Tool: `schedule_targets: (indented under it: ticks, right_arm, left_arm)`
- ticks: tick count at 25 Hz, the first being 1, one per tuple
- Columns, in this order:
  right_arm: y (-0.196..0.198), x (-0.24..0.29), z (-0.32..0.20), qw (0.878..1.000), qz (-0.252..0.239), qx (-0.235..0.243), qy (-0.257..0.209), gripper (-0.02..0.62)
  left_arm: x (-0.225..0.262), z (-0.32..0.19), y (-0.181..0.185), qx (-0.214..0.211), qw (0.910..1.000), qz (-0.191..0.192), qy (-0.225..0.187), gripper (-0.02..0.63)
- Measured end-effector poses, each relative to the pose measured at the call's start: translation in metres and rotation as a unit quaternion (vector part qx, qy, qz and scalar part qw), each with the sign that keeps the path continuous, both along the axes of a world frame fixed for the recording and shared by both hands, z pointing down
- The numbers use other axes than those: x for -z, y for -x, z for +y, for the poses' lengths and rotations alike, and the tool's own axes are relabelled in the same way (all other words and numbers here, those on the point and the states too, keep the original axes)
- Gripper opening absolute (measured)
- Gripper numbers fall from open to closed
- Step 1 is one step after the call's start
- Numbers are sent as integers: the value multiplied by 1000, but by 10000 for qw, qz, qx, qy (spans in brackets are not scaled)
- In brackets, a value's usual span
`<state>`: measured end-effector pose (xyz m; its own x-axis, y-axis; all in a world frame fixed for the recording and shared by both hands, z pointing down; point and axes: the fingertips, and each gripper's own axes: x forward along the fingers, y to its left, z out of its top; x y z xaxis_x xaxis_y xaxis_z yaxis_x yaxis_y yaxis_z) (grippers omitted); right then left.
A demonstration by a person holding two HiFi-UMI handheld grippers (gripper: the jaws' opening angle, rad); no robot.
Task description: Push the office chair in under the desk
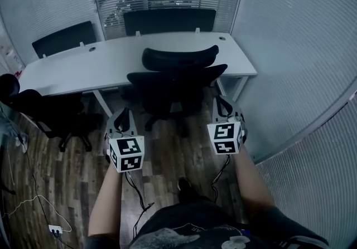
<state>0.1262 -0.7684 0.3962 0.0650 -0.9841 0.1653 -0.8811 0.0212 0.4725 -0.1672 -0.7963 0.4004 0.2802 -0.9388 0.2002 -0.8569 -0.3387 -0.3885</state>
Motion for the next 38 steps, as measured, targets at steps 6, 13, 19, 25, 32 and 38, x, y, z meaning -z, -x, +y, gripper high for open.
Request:
schedule_targets:
  ticks: [6, 13, 19, 25, 32, 38]
  right_arm:
    - [29, -12, 71, 9992, -274, 25, 280, 21]
    - [42, -20, 135, 9989, -260, 7, 389, 21]
    - [37, -12, 156, 9987, -346, 84, 365, 21]
    - [32, 0, 173, 9976, -428, 416, 351, 21]
    - [12, 5, 209, 9954, -393, 795, 365, 21]
    - [-4, 8, 250, 9934, -475, 972, 382, 21]
  left_arm:
    - [-2, 59, 10, -207, 9984, 515, 68, 14]
    - [-15, 106, 0, -530, 9947, 838, 279, 14]
    - [-9, 133, -18, -662, 9950, 703, 241, 14]
    - [-2, 160, -39, -490, 9952, 779, 322, 12]
    - [0, 208, -57, -181, 9964, 750, 353, 12]
    - [3, 261, -77, -15, 9964, 760, 364, 12]
